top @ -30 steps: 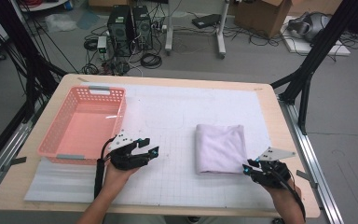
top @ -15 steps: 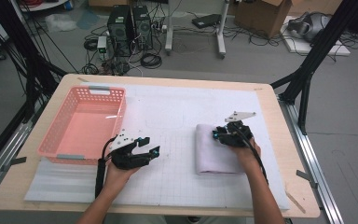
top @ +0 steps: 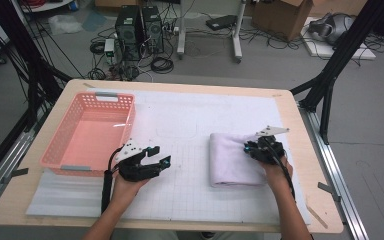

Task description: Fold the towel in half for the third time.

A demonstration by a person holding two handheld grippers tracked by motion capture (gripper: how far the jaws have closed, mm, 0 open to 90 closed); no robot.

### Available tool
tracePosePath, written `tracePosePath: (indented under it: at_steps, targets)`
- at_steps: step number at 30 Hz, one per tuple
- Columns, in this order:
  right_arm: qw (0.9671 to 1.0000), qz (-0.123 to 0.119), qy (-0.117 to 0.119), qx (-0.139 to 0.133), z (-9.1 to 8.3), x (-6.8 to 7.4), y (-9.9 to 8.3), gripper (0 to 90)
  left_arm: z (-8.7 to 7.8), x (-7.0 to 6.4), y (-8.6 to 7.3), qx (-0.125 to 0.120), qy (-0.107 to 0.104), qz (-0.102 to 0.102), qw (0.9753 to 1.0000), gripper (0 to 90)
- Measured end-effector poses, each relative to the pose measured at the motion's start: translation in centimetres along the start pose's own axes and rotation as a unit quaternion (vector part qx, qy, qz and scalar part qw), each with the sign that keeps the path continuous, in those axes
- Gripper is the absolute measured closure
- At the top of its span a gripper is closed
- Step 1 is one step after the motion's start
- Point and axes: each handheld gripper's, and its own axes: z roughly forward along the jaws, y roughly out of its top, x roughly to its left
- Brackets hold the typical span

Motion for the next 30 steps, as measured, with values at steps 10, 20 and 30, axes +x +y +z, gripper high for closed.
tracePosePath:
  at_steps: [10, 20, 30]
  targets:
    - [0.9972, 0.016, -0.001, -0.072, -4.4, 0.3, -2.7, 73.6, 0.0, -0.4, 0.1, -0.008, -0.013, 0.011, 0.9998, 26.1]
    - [0.9994, 0.017, 0.018, -0.023, -5.6, 1.7, -6.5, 72.1, 0.1, -0.3, 0.1, -0.009, -0.010, 0.013, 0.9998, 25.2]
    - [0.9949, 0.008, -0.004, -0.101, -9.1, 2.4, -8.0, 30.0, 0.1, -0.1, 0.2, -0.012, -0.010, 0.012, 0.9998, 24.3]
